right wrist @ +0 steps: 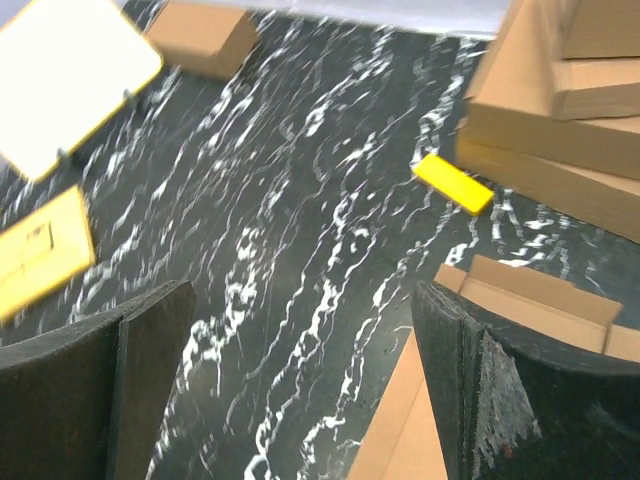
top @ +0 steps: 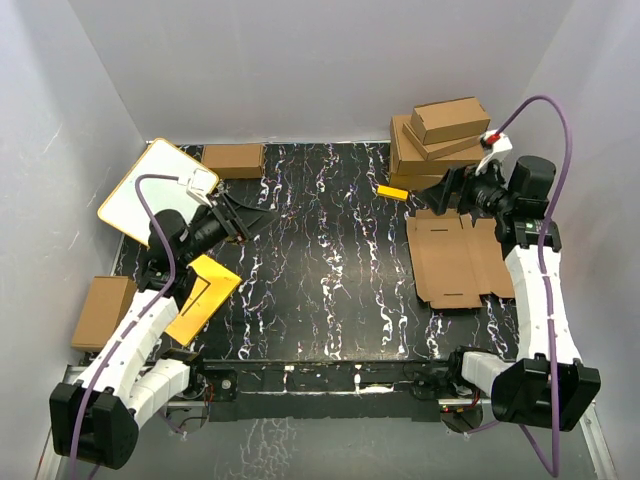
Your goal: Fold the paper box
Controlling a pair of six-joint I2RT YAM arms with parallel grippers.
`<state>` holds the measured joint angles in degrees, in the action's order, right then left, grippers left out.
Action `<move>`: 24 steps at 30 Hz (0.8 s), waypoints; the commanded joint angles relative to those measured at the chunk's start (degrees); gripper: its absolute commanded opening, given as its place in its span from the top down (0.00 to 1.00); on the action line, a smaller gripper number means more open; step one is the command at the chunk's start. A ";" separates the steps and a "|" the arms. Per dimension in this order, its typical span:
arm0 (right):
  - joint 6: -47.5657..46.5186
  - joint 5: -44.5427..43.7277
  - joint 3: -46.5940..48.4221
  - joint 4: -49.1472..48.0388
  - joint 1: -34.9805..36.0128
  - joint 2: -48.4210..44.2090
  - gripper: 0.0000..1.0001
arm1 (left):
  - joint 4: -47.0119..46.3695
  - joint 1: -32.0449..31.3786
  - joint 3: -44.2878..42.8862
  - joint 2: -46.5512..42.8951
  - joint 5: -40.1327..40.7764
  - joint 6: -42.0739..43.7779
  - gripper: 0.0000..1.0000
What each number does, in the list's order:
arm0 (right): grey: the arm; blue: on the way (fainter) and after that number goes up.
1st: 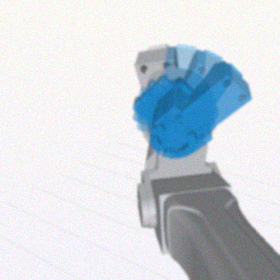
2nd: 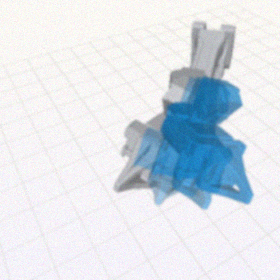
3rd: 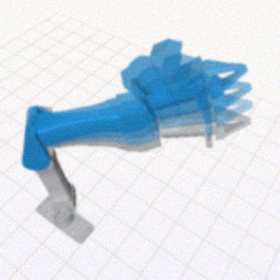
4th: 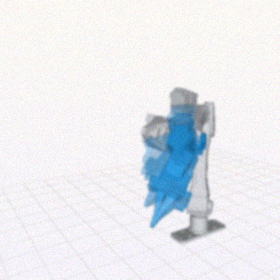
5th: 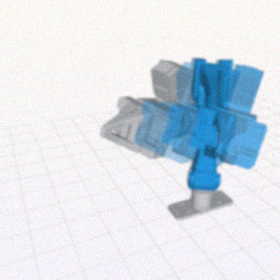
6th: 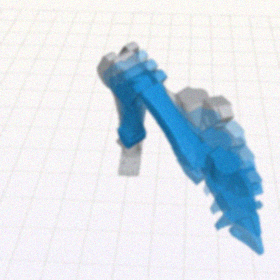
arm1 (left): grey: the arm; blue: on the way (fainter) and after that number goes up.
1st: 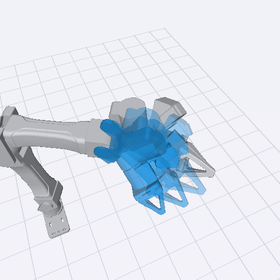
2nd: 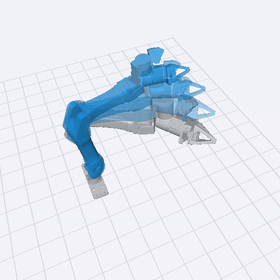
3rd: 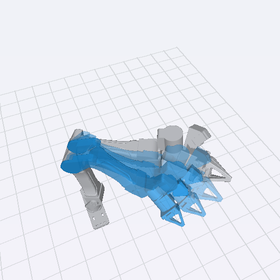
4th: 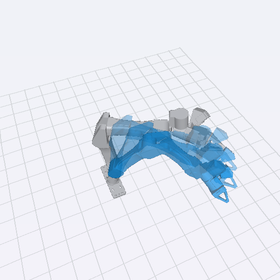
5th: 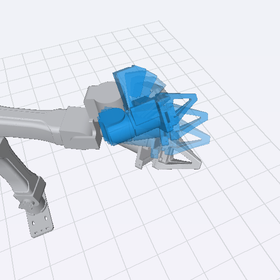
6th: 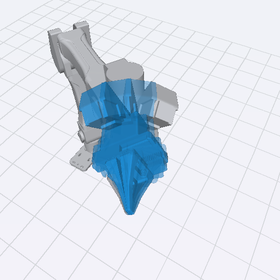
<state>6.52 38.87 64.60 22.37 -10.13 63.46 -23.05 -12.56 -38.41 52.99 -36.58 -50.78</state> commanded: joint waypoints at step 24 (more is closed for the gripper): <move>-20.13 15.21 -19.55 -9.84 0.75 2.63 0.01 | -14.95 -16.18 12.48 4.59 10.46 -5.58 0.05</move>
<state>-11.42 54.28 45.10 18.22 -9.39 66.48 -34.79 -27.97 -26.13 57.08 -27.38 -56.62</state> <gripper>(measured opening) 0.989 0.957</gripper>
